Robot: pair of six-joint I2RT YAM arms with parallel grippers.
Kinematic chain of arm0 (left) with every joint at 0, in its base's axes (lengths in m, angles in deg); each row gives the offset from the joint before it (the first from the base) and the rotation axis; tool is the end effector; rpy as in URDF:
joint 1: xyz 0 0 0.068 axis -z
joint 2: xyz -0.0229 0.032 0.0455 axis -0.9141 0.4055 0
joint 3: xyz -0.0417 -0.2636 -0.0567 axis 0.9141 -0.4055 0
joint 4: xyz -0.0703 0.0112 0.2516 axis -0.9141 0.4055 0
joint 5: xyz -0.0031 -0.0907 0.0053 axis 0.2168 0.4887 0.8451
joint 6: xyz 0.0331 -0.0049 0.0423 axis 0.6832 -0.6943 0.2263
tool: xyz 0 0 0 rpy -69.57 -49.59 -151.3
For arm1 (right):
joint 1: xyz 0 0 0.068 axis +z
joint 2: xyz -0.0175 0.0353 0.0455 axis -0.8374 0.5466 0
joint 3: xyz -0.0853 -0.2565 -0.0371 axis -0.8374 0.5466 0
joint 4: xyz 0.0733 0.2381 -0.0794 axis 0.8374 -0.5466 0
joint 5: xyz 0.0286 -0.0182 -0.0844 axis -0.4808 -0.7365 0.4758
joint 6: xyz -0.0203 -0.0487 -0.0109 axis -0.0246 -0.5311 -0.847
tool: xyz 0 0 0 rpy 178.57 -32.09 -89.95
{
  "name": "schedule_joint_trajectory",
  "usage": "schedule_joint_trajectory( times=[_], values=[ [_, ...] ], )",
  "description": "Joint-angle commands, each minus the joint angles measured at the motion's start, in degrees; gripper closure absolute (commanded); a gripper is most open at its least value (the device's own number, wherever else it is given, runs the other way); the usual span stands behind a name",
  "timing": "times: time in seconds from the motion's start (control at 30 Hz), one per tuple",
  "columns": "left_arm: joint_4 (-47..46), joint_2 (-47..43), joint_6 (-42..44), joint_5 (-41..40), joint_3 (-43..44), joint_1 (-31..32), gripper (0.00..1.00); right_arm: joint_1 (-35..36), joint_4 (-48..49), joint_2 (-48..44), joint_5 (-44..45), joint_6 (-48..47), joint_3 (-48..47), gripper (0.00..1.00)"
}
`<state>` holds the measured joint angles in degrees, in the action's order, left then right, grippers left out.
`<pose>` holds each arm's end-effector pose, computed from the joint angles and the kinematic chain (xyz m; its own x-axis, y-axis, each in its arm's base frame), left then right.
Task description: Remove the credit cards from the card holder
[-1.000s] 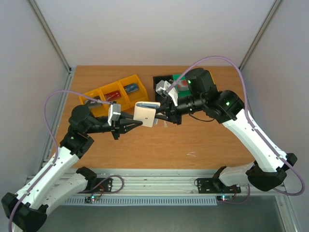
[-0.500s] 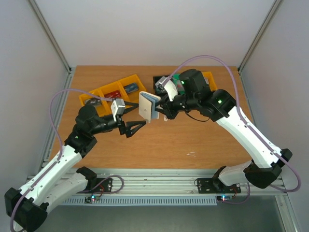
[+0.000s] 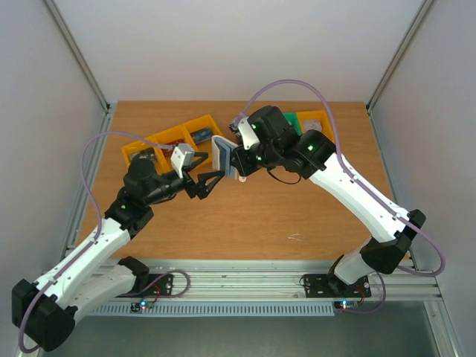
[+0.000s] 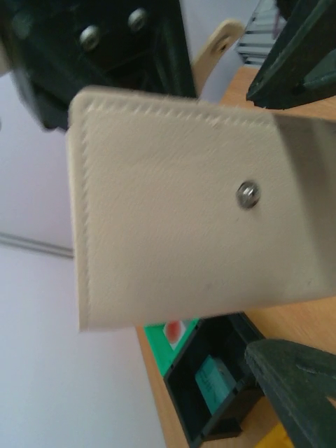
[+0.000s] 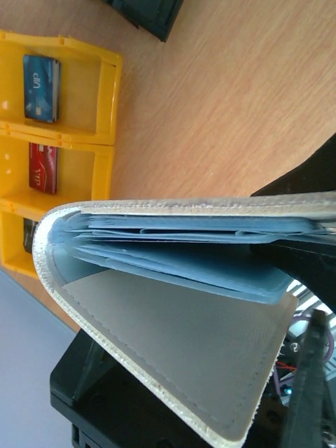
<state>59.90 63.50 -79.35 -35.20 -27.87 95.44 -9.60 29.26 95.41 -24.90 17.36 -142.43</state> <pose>0.1750 -0.1188 0.3246 -0.2164 -0.0673 -0.9740 0.8314 0.5102 -0.2200 0.2062 0.2316 0.4251 -0.2865 -0.5983 -0.7483 -0.8801 0.4731 -0.0413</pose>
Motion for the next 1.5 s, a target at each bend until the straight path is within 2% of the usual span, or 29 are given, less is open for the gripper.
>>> schedule_joint_trajectory(
  times=[0.0,0.2,0.37,0.47,0.7,0.87,0.97,1.07,1.2,1.23,1.33,1.47],
  values=[
    [-4.2,-0.3,-1.6,-7.6,0.1,0.3,0.17,0.4,-0.1,0.2,-2.9,-0.5,-2.4,0.99],
    [-2.8,-2.7,-2.7,-6.4,0.2,0.1,0.49,-0.4,-0.4,-1.0,-6.9,-4.4,-1.8,0.99],
    [-1.0,-3.6,-4.5,-9.0,0.6,0.1,0.69,-0.9,-0.9,-1.6,-13.5,-8.9,-2.3,0.99],
    [0.0,-4.4,-3.7,-11.1,0.7,-0.1,0.7,-1.6,-2.3,-1.9,-16.5,-11.2,-2.7,0.99],
    [3.5,-6.6,-2.7,-10.2,0.9,-1.2,0.7,-2.6,-5.0,-3.3,-22.7,-15.8,-2.7,0.99],
    [7.1,-8.4,-1.5,-7.2,2.1,-2.3,0.6,-2.8,-6.6,-3.5,-26.0,-18.3,-3.4,0.99],
    [9.8,-9.5,-1.6,-3.9,2.3,-3.3,0.6,-2.8,-7.7,-3.9,-26.7,-20.0,-3.6,0.99],
    [9.4,-10.1,-2.7,1.3,2.3,-4.5,0.68,-3.0,-7.9,-4.2,-27.9,-20.8,-3.2,0.99],
    [4.4,-10.1,-5.5,13.0,2.0,-4.8,0.91,-3.2,-6.6,-4.6,-30.2,-21.1,-1.8,0.98],
    [3.6,-9.9,-6.1,15.2,2.1,-4.8,0.98,-3.4,-6.2,-4.6,-30.6,-21.0,-1.3,0.94],
    [4.4,-9.9,-8.2,16.0,2.3,-4.8,1.0,-4.7,-3.3,-5.6,-30.6,-20.3,1.7,0.79],
    [9.8,-10.9,-7.8,7.7,2.9,-4.8,1.0,-8.4,1.0,-9.7,-30.8,-19.0,8.7,0.53]
  ],
)
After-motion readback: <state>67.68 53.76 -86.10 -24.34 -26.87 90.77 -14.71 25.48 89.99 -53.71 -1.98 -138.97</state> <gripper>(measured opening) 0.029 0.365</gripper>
